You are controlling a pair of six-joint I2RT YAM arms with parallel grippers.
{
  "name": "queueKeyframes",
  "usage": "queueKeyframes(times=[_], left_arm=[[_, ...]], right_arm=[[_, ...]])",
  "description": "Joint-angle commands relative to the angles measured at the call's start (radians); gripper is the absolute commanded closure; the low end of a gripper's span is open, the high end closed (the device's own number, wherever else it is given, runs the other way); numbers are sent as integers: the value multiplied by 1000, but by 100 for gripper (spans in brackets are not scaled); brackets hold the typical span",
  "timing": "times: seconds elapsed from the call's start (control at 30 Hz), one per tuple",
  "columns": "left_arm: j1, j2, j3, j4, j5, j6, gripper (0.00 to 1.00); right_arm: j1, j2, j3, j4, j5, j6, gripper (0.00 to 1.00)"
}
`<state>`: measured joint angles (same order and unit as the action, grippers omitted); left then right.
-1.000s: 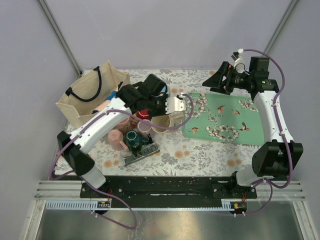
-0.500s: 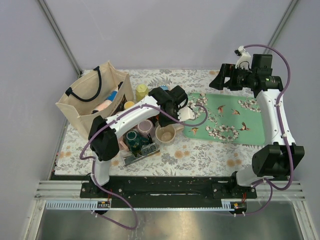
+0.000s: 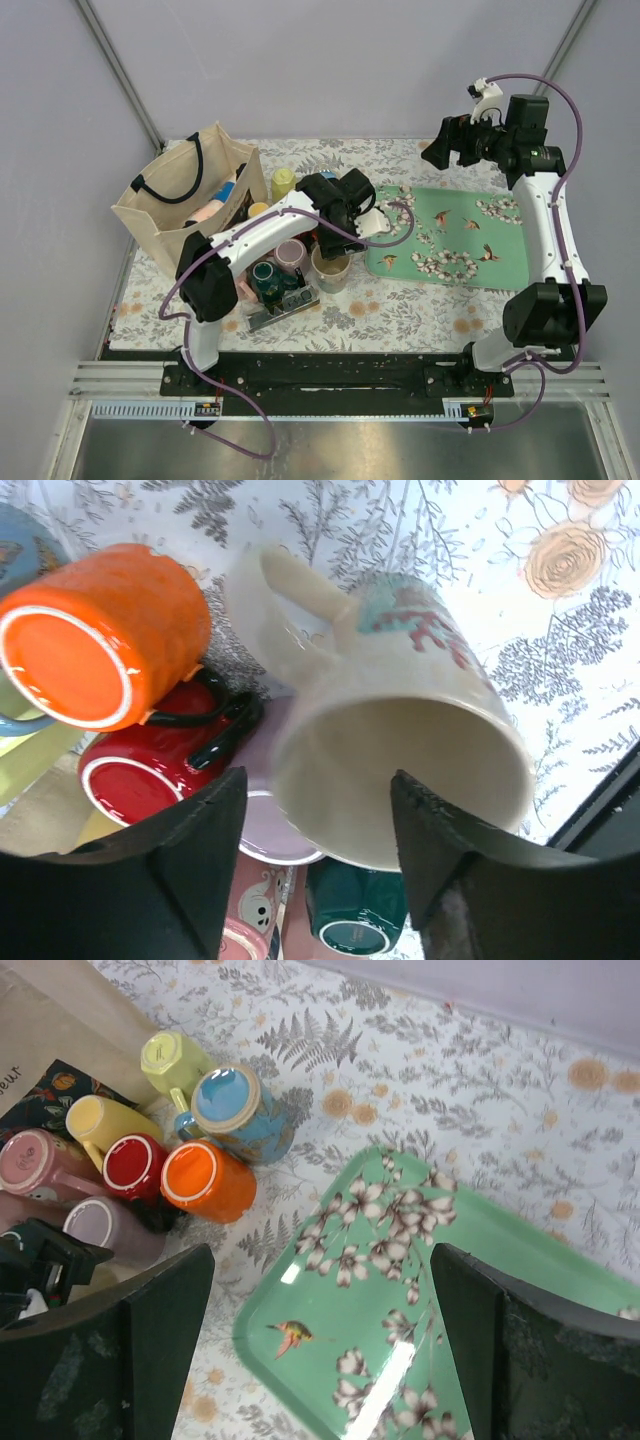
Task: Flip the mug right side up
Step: Place the cup at the center of the board, then pick up the cup at the center of the board.
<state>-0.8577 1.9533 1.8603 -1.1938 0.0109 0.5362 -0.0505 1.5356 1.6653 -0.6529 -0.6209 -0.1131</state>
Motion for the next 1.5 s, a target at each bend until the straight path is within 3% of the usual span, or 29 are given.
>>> queueKeyframes(times=[0.0,0.17,0.3,0.37,0.47,0.57,0.63,0.8,0.93,1.03,1.13,1.2,1.27,1.33,1.47], left_arm=[[6,-97,25,88,-32,-47,34],[29,-194,24,151,-92,-80,23],[68,-325,-78,249,-173,-151,10],[85,-367,-102,266,-195,-162,3],[85,-381,-93,255,-203,-110,1],[91,-361,-69,255,-277,-94,1],[97,-335,-43,253,-313,-104,1],[101,-284,28,301,-321,-139,1],[117,-356,-59,440,-286,-153,1],[126,-435,-134,555,-215,-153,1],[135,-484,-150,585,-115,-212,1],[137,-505,-135,573,-115,-267,1],[138,-525,-131,554,-188,-326,1],[138,-545,-157,539,-251,-347,1],[180,-628,-260,578,-209,-372,1]], right_arm=[[6,69,68,139,-85,-115,1],[20,172,250,55,-89,-212,1],[81,208,431,-107,-50,-399,0],[135,244,606,-251,12,-526,1],[216,320,900,-520,142,-707,1],[297,328,1033,-761,263,-929,1],[319,260,963,-765,297,-978,1],[365,83,608,-676,351,-1105,0],[362,70,530,-640,351,-956,0],[338,43,405,-553,239,-774,1],[317,-72,181,-429,-41,-706,2],[330,-184,-43,-155,-172,-587,0],[377,-250,-205,80,-168,-441,0],[409,-236,-228,88,-181,-438,1],[432,-138,-207,-4,-212,-565,1]])
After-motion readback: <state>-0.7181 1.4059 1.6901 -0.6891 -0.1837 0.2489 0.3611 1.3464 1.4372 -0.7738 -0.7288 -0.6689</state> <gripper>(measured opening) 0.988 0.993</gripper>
